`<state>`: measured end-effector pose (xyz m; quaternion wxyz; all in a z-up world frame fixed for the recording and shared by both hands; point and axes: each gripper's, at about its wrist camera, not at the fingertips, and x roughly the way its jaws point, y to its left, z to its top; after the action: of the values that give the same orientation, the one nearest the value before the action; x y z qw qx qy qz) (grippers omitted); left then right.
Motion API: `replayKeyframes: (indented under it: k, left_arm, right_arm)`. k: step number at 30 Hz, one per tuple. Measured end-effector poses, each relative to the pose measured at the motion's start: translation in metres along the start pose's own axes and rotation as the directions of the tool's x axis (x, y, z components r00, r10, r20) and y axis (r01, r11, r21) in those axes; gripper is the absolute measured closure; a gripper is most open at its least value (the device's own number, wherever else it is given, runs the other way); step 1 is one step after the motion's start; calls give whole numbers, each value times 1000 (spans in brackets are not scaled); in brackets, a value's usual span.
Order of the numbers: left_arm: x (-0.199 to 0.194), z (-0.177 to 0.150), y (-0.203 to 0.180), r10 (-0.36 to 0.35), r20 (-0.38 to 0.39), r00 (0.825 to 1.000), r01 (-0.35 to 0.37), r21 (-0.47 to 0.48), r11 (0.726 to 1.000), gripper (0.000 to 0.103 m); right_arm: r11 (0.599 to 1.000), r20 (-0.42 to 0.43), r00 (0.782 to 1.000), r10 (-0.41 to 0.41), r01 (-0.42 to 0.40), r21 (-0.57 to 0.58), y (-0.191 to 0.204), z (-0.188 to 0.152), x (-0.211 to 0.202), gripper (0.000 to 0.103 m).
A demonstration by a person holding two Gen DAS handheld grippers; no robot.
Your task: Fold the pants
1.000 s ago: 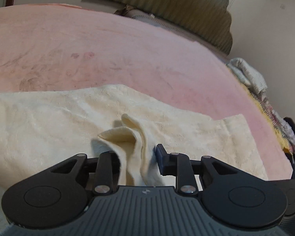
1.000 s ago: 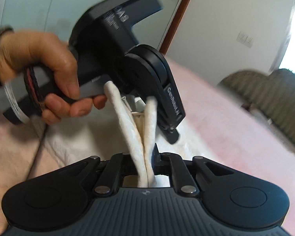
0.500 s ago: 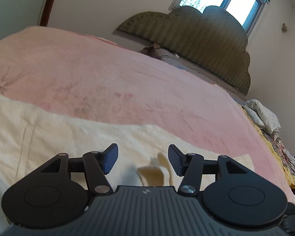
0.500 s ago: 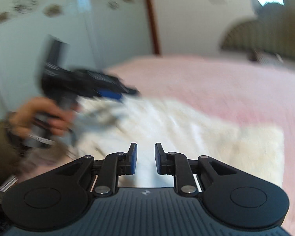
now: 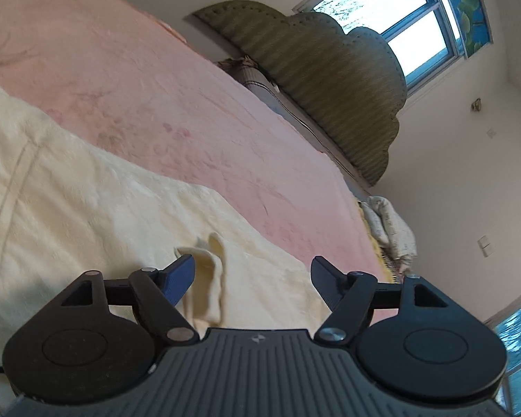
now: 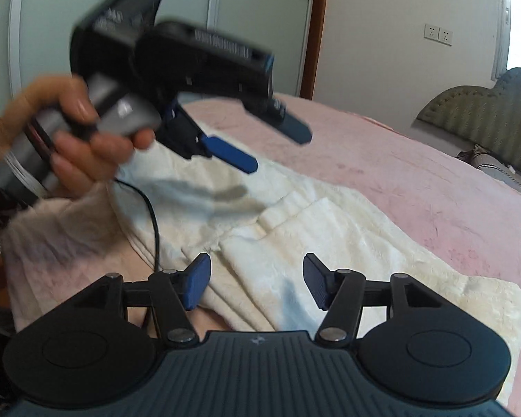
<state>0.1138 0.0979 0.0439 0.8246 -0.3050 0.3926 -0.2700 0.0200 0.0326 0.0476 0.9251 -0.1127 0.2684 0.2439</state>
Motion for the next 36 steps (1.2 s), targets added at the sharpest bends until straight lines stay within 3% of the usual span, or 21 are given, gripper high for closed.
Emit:
replayKeyframes:
  k: [4, 6, 8, 12, 16, 18, 19, 22, 23, 27, 29, 31, 33, 36]
  left_arm:
    - [6, -4, 5, -42, -49, 998, 39, -73, 997, 27]
    - [8, -6, 5, -55, -68, 996, 48, -100, 994, 27]
    - [9, -8, 6, -74, -82, 994, 64, -119, 991, 25]
    - [27, -12, 9, -123, -140, 983, 95, -188, 978, 19]
    - [60, -16, 12, -185, -177, 967, 127, -297, 946, 12]
    - [75, -18, 12, -187, -154, 970, 127, -332, 935, 13]
    - [80, -18, 14, -186, -128, 974, 133, -342, 930, 20]
    - [86, -16, 13, -161, -100, 982, 122, -317, 941, 88]
    - [84, -16, 11, -142, -93, 985, 110, -288, 951, 94]
    - [67, -15, -2, -11, -33, 999, 7, -121, 993, 97]
    - [58, -16, -6, 37, -4, 999, -37, -51, 998, 98]
    - [54, -17, -9, 68, 8, 998, -68, -5, 998, 98]
    - [56, -23, -12, 107, 11, 994, -107, 44, 993, 98]
    - [59, -34, -16, 149, 9, 989, -150, 94, 984, 98]
  right_arm:
    - [998, -36, 999, -39, 38, -48, 5, -2, 17, 47]
    - [998, -38, 998, -49, 47, -51, 4, -3, 23, 60]
    - [997, -24, 998, -57, 56, -45, 4, -4, 24, 86]
    - [998, 51, 997, -50, 47, 48, -10, -4, 9, 91]
    - [977, 167, 986, 10, -45, 206, -42, -1, -23, 91]
    - [971, 214, 976, 41, -90, 222, -48, 1, -36, 91]
    - [971, 227, 972, 56, -106, 215, -47, 2, -40, 91]
    - [984, 210, 975, 73, -105, 147, -32, 3, -36, 91]
    - [986, 196, 978, 75, -102, 130, -28, 2, -32, 91]
    - [988, 108, 987, 115, -125, 91, -21, -3, -18, 90]
    - [977, 135, 976, 170, -185, 105, -33, -4, -28, 90]
    - [962, 189, 967, 171, -205, 181, -62, -6, -44, 90]
    - [947, 193, 979, 67, -123, 296, -99, -10, -50, 90]
    - [903, 70, 988, -141, 100, 417, -148, -23, -36, 90]
